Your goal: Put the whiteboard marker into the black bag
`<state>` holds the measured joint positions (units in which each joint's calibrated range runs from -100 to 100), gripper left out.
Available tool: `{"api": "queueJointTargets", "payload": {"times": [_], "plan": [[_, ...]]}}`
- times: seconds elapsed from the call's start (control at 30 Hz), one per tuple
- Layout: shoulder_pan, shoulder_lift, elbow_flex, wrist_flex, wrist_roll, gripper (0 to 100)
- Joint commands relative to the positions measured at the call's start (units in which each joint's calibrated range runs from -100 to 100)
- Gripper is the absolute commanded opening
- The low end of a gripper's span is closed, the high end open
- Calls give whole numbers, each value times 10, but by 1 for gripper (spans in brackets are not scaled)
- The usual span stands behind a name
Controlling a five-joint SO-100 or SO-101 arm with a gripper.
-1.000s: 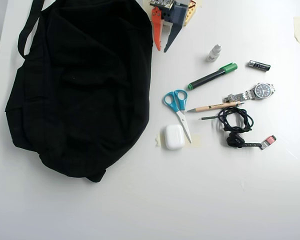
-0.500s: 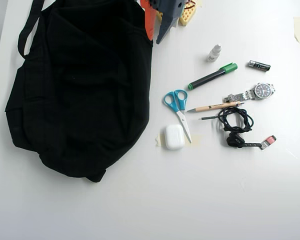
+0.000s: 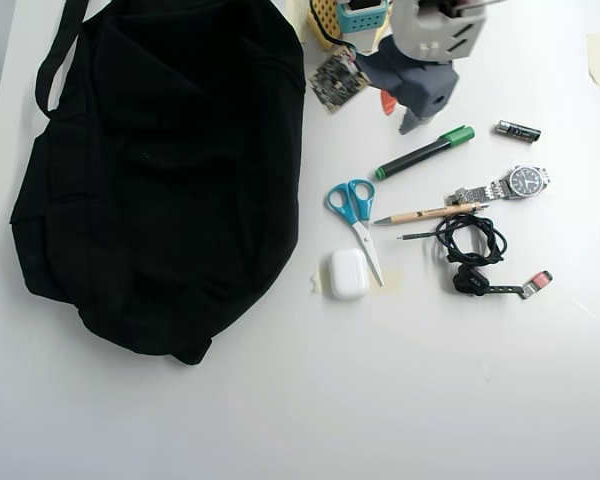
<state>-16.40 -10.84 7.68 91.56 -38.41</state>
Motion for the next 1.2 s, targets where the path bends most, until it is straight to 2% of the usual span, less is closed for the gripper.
{"api": "queueJointTargets", "payload": {"times": [0.0,0.13,0.23,0.43,0.77,0.93,1.17], "plan": [[-35,35,-10,-11,-10,19],[-45,69,-10,-14,-10,29],[-48,97,-10,-16,-10,32],[-51,138,-10,-75,-29,32],[-71,210,33,-227,-29,32],[-87,210,50,-223,-30,32],[-122,210,76,-228,-72,32]]}}
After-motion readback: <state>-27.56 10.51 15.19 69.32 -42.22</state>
